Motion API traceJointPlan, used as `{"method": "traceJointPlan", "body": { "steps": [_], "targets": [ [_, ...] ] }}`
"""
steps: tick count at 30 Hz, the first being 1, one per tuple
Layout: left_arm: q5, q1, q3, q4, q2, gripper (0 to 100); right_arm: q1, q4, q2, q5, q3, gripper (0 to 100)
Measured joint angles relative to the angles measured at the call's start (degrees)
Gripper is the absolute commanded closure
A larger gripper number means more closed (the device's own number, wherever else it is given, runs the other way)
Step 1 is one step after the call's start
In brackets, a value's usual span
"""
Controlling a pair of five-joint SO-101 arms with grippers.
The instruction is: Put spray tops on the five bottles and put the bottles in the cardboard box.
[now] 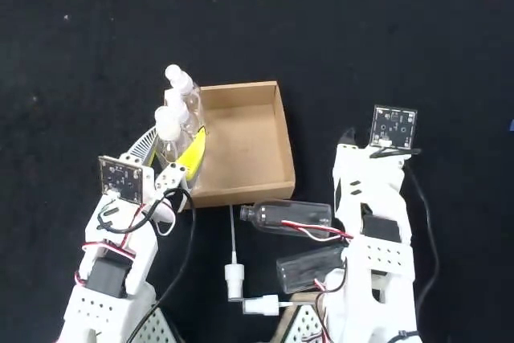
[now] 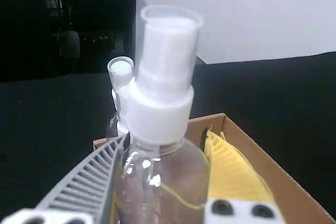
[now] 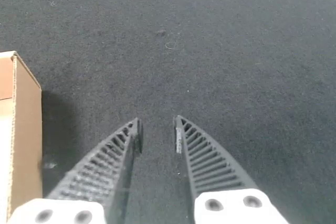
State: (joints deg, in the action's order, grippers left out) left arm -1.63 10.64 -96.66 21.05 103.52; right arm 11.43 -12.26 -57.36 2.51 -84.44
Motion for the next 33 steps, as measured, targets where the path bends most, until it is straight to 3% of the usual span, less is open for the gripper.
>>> {"method": "traceJointPlan", "body": {
  "steps": [33],
  "targets": [
    [4.2, 0.0, 0.0, -2.1, 0.0, 94, 0.0, 0.0, 0.0, 0.0, 0.0, 91.3]
  ]
}}
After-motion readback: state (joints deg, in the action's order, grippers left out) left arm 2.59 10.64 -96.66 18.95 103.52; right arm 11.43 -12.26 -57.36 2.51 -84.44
